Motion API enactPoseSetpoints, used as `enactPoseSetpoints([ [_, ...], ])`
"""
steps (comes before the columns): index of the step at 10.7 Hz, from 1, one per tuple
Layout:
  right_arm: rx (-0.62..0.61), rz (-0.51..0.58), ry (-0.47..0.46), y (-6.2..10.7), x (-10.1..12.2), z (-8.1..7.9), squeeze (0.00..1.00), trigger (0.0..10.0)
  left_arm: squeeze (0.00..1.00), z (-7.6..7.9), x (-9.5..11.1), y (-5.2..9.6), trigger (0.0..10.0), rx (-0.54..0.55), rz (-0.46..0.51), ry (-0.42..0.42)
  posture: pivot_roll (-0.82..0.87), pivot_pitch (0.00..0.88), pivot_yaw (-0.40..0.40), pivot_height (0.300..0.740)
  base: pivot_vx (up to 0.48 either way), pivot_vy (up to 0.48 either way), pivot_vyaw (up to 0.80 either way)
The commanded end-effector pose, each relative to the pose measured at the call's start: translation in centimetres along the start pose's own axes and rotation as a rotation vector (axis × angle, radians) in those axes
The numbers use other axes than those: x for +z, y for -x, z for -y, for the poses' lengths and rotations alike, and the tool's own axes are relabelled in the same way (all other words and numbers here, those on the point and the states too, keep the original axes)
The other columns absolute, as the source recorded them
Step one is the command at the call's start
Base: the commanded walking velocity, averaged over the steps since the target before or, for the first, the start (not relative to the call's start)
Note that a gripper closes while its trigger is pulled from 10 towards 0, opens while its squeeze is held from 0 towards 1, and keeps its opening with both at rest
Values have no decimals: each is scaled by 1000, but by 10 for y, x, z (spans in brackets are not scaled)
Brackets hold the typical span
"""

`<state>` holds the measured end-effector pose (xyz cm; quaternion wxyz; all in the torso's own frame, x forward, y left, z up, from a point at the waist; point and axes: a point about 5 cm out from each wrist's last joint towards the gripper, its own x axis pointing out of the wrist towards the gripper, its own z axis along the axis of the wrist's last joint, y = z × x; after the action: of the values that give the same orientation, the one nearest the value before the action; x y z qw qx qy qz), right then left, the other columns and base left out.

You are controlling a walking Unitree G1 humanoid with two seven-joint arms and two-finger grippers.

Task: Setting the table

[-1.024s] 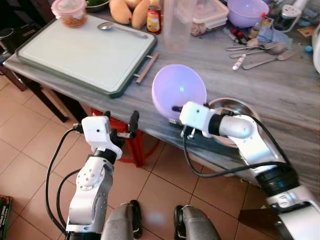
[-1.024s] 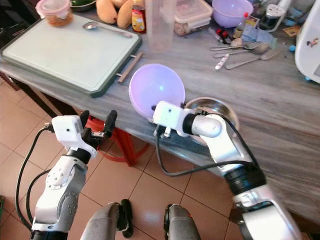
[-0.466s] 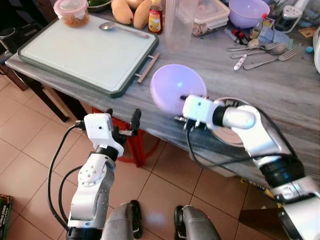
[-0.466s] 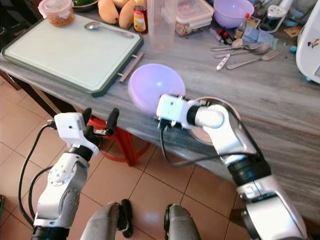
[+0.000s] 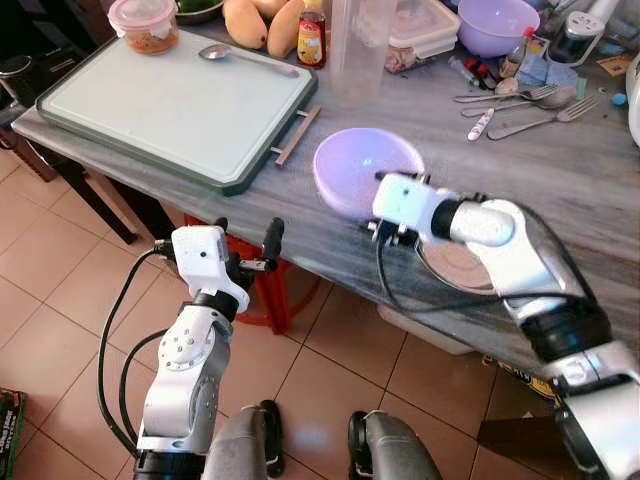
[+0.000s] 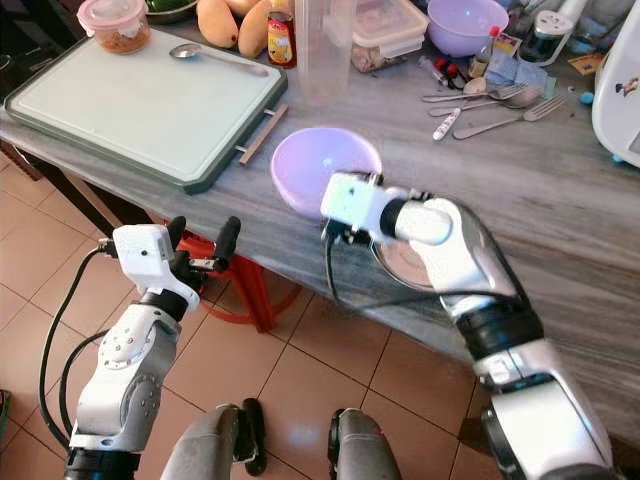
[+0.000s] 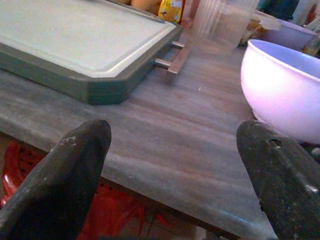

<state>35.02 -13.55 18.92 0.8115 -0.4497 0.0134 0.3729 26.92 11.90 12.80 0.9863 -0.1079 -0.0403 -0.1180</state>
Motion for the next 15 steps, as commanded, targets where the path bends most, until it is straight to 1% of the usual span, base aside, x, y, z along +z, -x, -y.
enactPoseSetpoints([
  [1,-29,11,2,2,4,9,0,10000,0,-1,-3,0,10000,-3,-17,-5,-43,176,12,740,0,0,0],
  [2,-45,57,-48,3,13,15,0,10000,0,-1,-4,-1,10000,-5,-18,-5,-44,172,12,740,0,0,0],
  [4,-60,79,-73,4,17,18,0,10000,0,0,-4,-2,10000,-7,-17,-4,-45,169,13,740,0,0,0],
  [5,-71,103,-113,4,21,19,0,10000,0,-1,-4,-3,10000,-7,-17,-3,-46,168,13,740,0,0,0],
  [6,-65,140,-177,5,25,17,0,10000,0,-1,-4,-3,10000,-6,-18,-5,-47,168,13,740,0,0,0],
  [7,-57,180,-222,6,30,16,0,10000,0,-2,-4,-3,10000,-6,-17,-6,-46,167,14,740,0,0,0],
  [8,-53,190,-242,7,31,15,0,10000,0,-2,-4,-4,10000,-6,-17,-6,-47,167,14,740,0,0,0],
  [9,4,213,-304,10,33,10,0,10000,0,-1,-4,-3,10000,-8,-18,-7,-48,168,15,740,0,0,0],
  [10,18,219,-319,11,33,8,0,10000,0,-1,-4,-3,10000,-10,-18,-7,-50,168,18,740,0,0,0],
  [11,2,220,-344,14,32,9,796,10000,0,-1,-4,-4,10000,-11,-18,-7,-50,168,18,740,0,0,0],
  [12,-93,221,-302,16,30,16,1000,10000,0,-1,-4,-4,10000,-10,-20,-8,-51,167,18,740,0,0,0],
  [13,-228,245,-296,20,31,22,1000,10000,0,-1,-4,-3,10000,-11,-21,-8,-51,168,17,740,0,0,0],
  [14,-334,273,-250,25,35,25,980,10000,0,-1,-5,-3,10000,-12,-23,-7,-52,169,17,740,0,0,0],
  [15,-402,284,-245,28,37,21,502,10000,0,-1,-5,-3,10000,-13,-25,-7,-52,169,17,740,0,0,0],
])
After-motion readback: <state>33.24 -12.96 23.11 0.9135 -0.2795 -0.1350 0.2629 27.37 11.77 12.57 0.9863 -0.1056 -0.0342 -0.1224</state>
